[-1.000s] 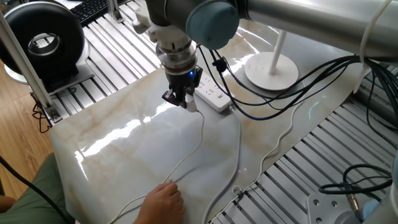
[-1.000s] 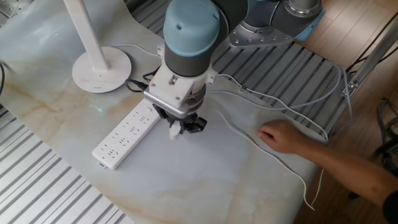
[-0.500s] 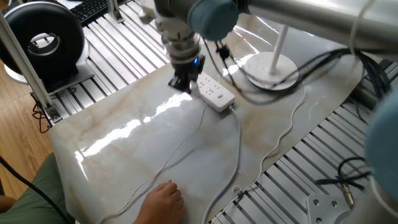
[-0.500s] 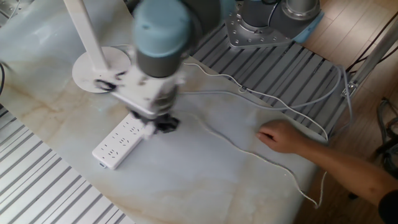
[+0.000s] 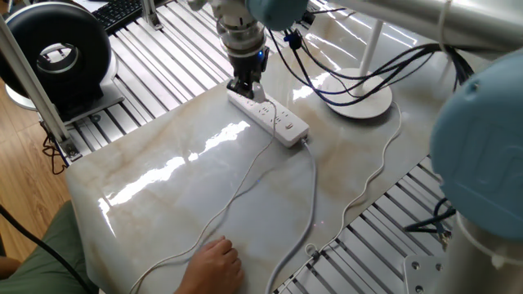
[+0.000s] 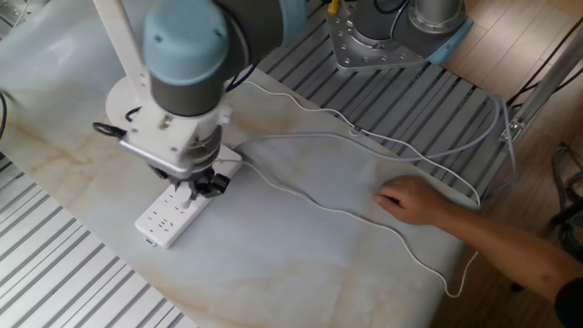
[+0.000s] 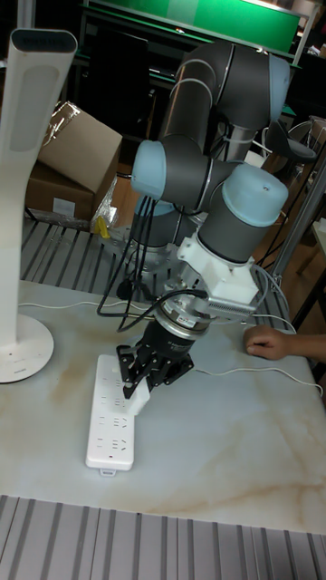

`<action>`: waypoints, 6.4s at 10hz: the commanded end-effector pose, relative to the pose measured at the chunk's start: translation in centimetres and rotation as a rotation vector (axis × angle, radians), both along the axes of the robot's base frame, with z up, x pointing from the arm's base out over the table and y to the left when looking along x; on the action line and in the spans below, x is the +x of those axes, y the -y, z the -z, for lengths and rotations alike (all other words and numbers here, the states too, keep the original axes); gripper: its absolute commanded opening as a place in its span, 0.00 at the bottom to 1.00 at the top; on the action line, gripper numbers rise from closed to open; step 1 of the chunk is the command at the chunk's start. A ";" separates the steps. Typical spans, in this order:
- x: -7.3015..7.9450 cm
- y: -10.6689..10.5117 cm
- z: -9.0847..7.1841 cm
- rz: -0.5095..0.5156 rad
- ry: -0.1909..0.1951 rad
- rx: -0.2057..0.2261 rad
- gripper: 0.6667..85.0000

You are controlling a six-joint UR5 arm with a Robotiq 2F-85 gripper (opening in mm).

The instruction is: Plug in the power cord of the desk lamp, turn on the socket, and light up the desk lamp

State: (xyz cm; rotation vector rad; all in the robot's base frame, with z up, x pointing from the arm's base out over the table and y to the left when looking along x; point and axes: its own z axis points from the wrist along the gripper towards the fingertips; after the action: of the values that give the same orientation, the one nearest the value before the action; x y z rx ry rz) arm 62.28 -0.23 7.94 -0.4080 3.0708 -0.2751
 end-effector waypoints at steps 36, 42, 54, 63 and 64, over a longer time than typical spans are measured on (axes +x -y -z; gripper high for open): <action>0.4 4.2 2.0 0.230 0.008 0.084 0.00; 0.4 3.9 1.9 0.228 0.002 0.078 0.00; 0.8 4.3 1.9 0.210 0.010 0.065 0.00; 1.1 3.6 2.1 0.194 0.010 0.088 0.00; 1.2 3.5 2.1 0.191 0.013 0.091 0.00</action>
State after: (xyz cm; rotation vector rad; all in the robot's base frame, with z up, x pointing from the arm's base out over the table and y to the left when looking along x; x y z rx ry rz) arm 63.27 -4.12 5.81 -0.1090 3.1016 -0.1697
